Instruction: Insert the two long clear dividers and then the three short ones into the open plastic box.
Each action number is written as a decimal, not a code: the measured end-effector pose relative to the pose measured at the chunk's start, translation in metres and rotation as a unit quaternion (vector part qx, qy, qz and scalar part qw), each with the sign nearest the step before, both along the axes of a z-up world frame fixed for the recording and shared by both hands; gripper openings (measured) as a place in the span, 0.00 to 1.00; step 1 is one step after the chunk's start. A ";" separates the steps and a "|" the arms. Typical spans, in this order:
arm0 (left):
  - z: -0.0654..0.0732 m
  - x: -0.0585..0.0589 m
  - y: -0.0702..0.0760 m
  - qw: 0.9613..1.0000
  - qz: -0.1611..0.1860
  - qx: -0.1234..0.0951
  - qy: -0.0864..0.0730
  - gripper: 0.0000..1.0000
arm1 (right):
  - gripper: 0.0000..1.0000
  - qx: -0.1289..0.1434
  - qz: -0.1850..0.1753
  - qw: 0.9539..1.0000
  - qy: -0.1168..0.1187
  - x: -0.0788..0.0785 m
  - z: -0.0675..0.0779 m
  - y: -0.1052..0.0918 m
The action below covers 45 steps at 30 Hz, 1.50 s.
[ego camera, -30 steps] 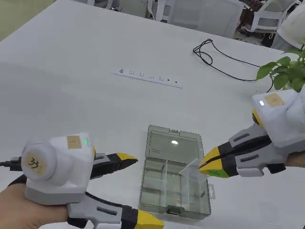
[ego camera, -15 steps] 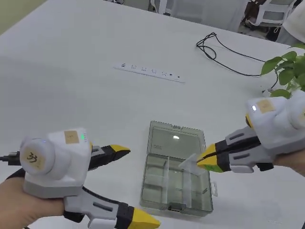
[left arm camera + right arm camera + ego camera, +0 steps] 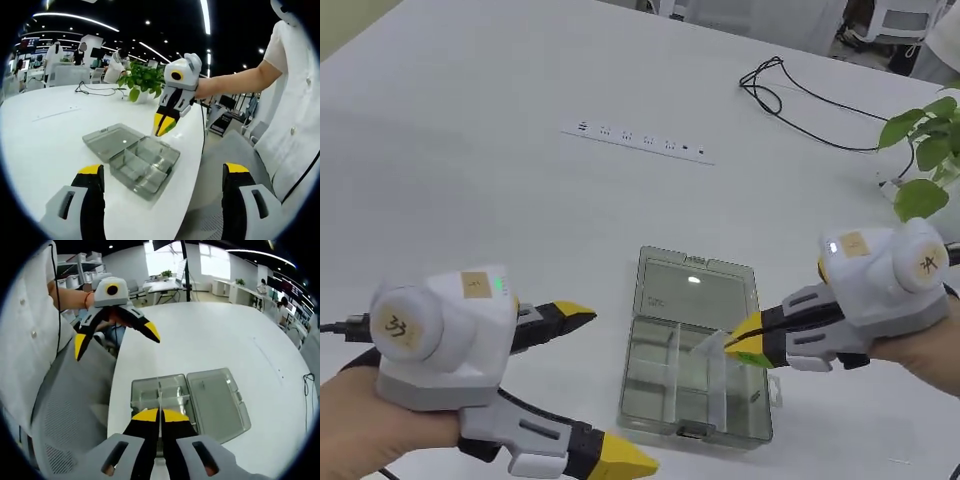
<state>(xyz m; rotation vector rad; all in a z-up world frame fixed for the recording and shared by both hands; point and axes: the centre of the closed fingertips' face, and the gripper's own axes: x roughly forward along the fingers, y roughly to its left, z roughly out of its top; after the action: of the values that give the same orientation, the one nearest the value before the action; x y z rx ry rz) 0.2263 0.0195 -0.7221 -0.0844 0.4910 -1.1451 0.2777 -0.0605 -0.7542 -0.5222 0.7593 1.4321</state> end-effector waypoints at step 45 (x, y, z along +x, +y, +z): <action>0.001 0.001 -0.003 1.000 0.004 -0.011 0.006 0.98 | 0.02 -0.005 0.042 0.999 -0.030 -0.008 -0.014 0.015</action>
<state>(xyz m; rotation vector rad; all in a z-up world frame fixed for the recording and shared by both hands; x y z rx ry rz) 0.2272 0.0167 -0.7214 -0.1125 0.4871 -1.1421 0.2699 -0.0457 -0.7679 -0.6090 0.7028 1.4846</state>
